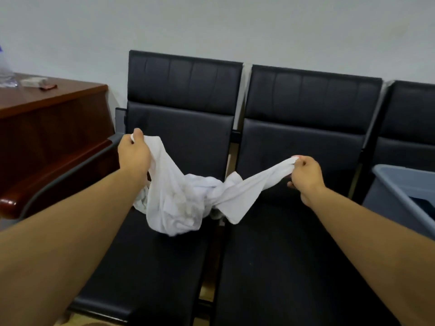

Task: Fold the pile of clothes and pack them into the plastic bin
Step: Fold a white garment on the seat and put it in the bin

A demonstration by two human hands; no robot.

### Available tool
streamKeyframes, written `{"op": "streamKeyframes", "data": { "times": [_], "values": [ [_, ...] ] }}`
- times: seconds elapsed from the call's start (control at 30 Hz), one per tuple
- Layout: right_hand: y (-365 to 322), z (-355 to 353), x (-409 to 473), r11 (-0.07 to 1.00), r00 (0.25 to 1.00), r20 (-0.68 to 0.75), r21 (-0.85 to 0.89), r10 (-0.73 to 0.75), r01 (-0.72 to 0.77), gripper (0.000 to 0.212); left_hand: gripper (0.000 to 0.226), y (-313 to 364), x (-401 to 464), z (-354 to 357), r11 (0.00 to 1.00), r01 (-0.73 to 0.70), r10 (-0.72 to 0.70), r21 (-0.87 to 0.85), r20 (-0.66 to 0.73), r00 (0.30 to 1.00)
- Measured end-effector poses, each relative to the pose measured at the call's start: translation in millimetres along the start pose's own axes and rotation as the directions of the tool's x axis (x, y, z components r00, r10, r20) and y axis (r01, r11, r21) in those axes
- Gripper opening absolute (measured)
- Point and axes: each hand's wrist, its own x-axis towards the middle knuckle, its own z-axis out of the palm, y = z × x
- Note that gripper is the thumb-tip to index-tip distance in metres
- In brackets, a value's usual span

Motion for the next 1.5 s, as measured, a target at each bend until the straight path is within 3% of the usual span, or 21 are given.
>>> {"op": "streamKeyframes", "data": {
  "times": [0.1,0.27,0.37,0.47,0.6,0.7,0.77,0.8,0.83,0.9,0.93,1.0,1.1,1.3,1.5],
  "values": [
    [-2,-25,-4,0.988,0.983,0.137,0.082,0.118,-0.13,0.028,0.043,10,-5,8,1.0,0.006,-0.006,0.024,0.021,1.0],
    [1,-50,-7,0.95,0.981,0.077,0.249,0.176,-0.19,0.028,0.042,24,-6,9,1.0,0.017,-0.017,-0.006,0.039,0.999],
    [4,-51,-4,0.973,0.983,0.091,0.156,0.157,-0.17,0.028,0.038,35,-10,11,0.991,-0.086,0.075,0.099,0.104,0.992],
    [4,-36,-6,0.992,0.974,0.196,0.042,0.112,-0.123,0.027,0.028,19,-25,21,0.961,-0.211,0.158,0.181,0.269,0.95],
    [14,-5,-9,0.978,0.957,0.26,-0.197,0.124,-0.074,0.028,0.032,-47,-54,53,0.91,-0.285,0.112,0.3,0.485,0.868],
    [43,14,-10,0.961,0.931,0.322,-0.262,0.172,-0.087,0.026,0.031,-112,-71,77,0.756,-0.498,0.141,0.425,0.638,0.757],
    [69,27,-13,0.966,0.913,0.356,-0.229,0.198,-0.12,0.021,0.029,-154,-77,87,0.546,-0.723,0.235,0.423,0.751,0.617],
    [82,33,-13,0.966,0.906,0.37,-0.228,0.204,-0.125,0.021,0.036,-173,-79,92,0.43,-0.795,0.219,0.428,0.805,0.551],
    [95,40,-12,0.963,0.9,0.382,-0.242,0.21,-0.122,0.022,0.046,-188,-81,95,0.361,-0.804,0.096,0.472,0.839,0.536],
    [114,50,-8,0.954,0.887,0.407,-0.28,0.221,-0.109,0.024,0.059,-215,-79,103,0.198,-0.784,-0.162,0.588,0.809,0.565],
    [120,56,-5,0.951,0.88,0.418,-0.29,0.224,-0.104,0.024,0.061,-225,-77,105,0.107,-0.794,-0.208,0.598,0.794,0.571],
    [131,66,1,0.948,0.867,0.44,-0.3,0.234,-0.104,0.023,0.064,-239,-70,105,-0.016,-0.8,-0.214,0.6,0.78,0.589],
    [140,80,9,0.948,0.847,0.47,-0.3,0.247,-0.11,0.018,0.072,-249,-41,96,-0.093,-0.761,-0.193,0.642,0.739,0.646],
    [144,107,9,0.957,0.819,0.519,-0.268,0.244,-0.115,0.016,0.053,-239,36,58,0.089,-0.464,-0.293,0.881,0.469,0.833],
    [132,125,-2,0.957,0.804,0.54,-0.264,0.248,-0.118,0.017,0.038,-205,54,34,0.116,-0.398,-0.192,0.91,0.414,0.89]
  ]
}}
